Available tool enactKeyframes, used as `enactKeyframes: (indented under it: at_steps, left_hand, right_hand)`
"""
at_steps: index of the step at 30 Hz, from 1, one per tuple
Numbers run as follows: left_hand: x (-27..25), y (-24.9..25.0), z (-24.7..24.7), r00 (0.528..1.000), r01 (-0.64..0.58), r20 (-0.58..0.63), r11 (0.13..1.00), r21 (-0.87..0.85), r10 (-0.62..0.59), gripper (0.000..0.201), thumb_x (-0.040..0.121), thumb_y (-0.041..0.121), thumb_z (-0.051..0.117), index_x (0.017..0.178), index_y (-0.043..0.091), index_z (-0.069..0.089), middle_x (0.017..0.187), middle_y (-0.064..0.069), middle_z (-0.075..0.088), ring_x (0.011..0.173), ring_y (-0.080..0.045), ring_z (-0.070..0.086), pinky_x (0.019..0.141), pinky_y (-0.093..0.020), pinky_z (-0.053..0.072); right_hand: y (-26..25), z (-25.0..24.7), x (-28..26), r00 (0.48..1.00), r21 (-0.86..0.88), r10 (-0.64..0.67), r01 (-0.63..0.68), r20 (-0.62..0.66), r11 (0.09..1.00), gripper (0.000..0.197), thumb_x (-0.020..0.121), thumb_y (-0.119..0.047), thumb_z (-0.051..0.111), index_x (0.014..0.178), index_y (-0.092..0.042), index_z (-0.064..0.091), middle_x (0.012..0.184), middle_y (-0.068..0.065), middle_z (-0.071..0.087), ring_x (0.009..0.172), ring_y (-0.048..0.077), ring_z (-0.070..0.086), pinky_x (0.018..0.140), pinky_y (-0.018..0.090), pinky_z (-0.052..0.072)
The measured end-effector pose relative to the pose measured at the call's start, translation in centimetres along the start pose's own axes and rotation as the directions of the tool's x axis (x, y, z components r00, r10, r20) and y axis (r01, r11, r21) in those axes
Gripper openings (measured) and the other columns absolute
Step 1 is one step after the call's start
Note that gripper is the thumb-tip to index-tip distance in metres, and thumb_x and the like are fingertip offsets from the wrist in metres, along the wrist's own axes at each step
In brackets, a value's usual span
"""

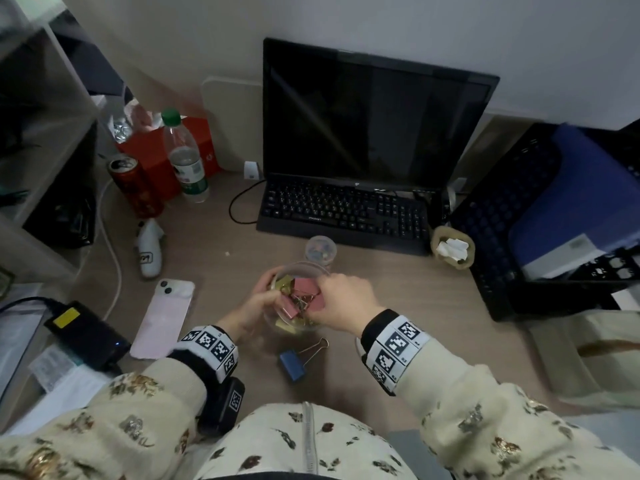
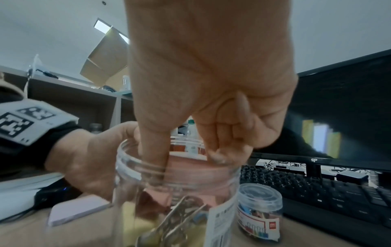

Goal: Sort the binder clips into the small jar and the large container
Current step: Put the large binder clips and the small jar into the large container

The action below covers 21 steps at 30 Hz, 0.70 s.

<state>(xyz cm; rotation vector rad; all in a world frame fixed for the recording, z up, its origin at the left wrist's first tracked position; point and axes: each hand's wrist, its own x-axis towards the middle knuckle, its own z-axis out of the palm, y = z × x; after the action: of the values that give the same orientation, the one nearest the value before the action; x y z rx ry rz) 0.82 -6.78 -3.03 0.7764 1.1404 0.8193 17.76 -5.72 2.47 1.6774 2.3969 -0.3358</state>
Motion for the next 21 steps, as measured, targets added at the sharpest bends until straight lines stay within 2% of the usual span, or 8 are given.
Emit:
enactKeyframes:
  at_steps: [4,8,11,17,21]
  left_hand:
    - [-0.1,0.1,-0.1,1.0,-0.01,0.011,1.0,0.029,0.01,0.075,0.052,0.009,0.051,0.125,0.024,0.049,0.111,-0.006,0.06,0.086,-0.018,0.06,0.051,-0.019,0.05]
    - [-0.1,0.0,-0.3,1.0,-0.001,0.001,0.999,0.041,0.001,0.079,0.052,0.009,0.05,0.131,0.019,0.046,0.104,-0.007,0.06,0.077,-0.018,0.059,0.047,-0.017,0.047]
    - [0.0,-0.2,-0.5,1.0,0.001,-0.019,1.0,0.029,-0.001,0.079,0.052,0.009,0.049,0.13,0.018,0.047,0.099,-0.007,0.061,0.074,-0.019,0.058,0.044,-0.017,0.047]
    - [0.6,-0.3,-0.8,1.0,0.007,-0.006,0.999,0.032,-0.007,0.072,0.053,0.012,0.052,0.123,0.027,0.051,0.107,-0.007,0.063,0.082,-0.021,0.062,0.052,-0.024,0.049]
    - [1.1,-0.4,-0.8,1.0,-0.004,0.0,1.0,0.022,0.004,0.071,0.053,0.011,0.053,0.122,0.027,0.053,0.112,-0.009,0.062,0.089,-0.023,0.062,0.061,-0.03,0.051]
  right_hand:
    - [-0.3,0.8,-0.2,1.0,-0.087,-0.013,0.015,0.023,0.996,0.055,0.079,-0.069,0.054,0.106,-0.022,0.061,0.102,0.002,0.064,0.095,0.025,0.062,0.066,0.03,0.039]
    - [0.1,0.9,-0.2,0.997,-0.051,-0.063,0.066,0.052,0.997,0.043,0.087,-0.054,0.054,0.11,-0.018,0.064,0.111,0.005,0.059,0.103,0.028,0.057,0.068,0.032,0.036]
    - [0.1,1.1,0.1,0.992,-0.046,-0.076,0.081,0.098,0.996,0.044,0.09,-0.054,0.051,0.114,-0.02,0.066,0.113,0.006,0.057,0.105,0.028,0.055,0.07,0.033,0.038]
    - [0.1,1.1,0.5,0.989,-0.077,-0.088,0.098,0.122,0.992,0.048,0.093,-0.055,0.043,0.119,-0.02,0.064,0.117,0.007,0.056,0.108,0.027,0.051,0.073,0.034,0.037]
    - [0.5,1.2,1.0,0.988,-0.116,-0.056,0.073,0.144,0.991,0.049,0.094,-0.057,0.038,0.119,-0.025,0.064,0.119,0.006,0.056,0.108,0.028,0.052,0.072,0.035,0.037]
